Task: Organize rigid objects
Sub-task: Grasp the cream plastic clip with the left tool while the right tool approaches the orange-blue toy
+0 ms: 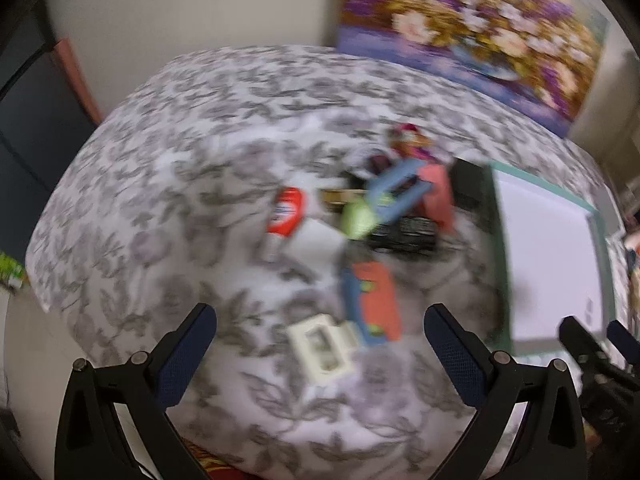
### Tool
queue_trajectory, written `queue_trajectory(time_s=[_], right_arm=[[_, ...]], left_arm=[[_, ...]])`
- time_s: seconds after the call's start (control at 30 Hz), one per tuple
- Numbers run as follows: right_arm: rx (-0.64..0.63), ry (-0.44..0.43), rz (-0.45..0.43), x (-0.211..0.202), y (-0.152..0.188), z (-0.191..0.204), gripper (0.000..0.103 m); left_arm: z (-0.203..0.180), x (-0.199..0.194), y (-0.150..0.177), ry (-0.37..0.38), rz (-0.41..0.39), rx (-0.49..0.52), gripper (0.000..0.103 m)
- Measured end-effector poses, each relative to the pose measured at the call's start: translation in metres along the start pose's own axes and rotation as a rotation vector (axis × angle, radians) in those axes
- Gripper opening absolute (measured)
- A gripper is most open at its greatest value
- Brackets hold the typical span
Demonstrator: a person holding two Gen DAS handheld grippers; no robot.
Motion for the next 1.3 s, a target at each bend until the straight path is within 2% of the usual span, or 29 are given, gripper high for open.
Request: queue_trajectory(time_s=[0.07, 0.17, 0.27, 0.37, 0.6, 0.67, 0.8, 0.93, 1.1, 1.3], right_arm=[[-0.010, -0.058, -0.001, 0.002, -0.005, 0.012, 0.103], [-0.030, -0.143, 0.048, 0.015, -0.007, 0.032, 0.103], [-0.056, -0.182, 0.083, 0.026, -0.008, 0.052, 0.103], [-0.046, -0.228, 0.100, 0.032, -0.010, 0.062, 0.103], [-0.039, -0.239, 0.089, 0.038, -0.022, 0.076, 0.103], [-0.056, -0.233, 0.086, 0.039, -0.026, 0.082, 0.103], [-0.087, -0.218, 0.078, 0.041, -0.028, 0.092, 0.103], [-0.111, -0.207, 0.080, 0.045, -0.028, 0.099, 0.103], [-0.131, -0.211, 0.085, 0.048, -0.028, 0.108, 0.103], [-0.144, -0.216, 0.098, 0.054, -0.029, 0.118, 0.101]], left_arm=[[0.015, 0.005, -0.002, -0.012, 0.011, -0.037, 0.103], [0.034, 0.018, -0.002, 0.021, 0.041, -0.100, 0.103], [0.042, 0.031, -0.001, 0.043, 0.061, -0.121, 0.103], [0.039, 0.044, 0.004, 0.079, 0.092, -0.104, 0.103], [0.017, 0.059, 0.005, 0.112, 0.097, -0.002, 0.101], [0.013, 0.063, 0.006, 0.126, 0.115, 0.017, 0.090], [0.007, 0.073, 0.007, 0.148, 0.153, 0.027, 0.075], [0.003, 0.074, 0.008, 0.182, 0.155, 0.040, 0.058], [0.006, 0.074, 0.008, 0.207, 0.145, 0.017, 0.056], [0.048, 0.078, 0.004, 0.169, 0.119, -0.085, 0.056]])
Point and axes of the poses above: each gripper's, at about its wrist camera, not at the fingertips, and x roughly the way its jaws point, z to its left, y to its underside, the point moved 3 cm from there along x, roughly the way its jaws point, and after that the axes turned 9 degrees about z, right-handed, at the moved point
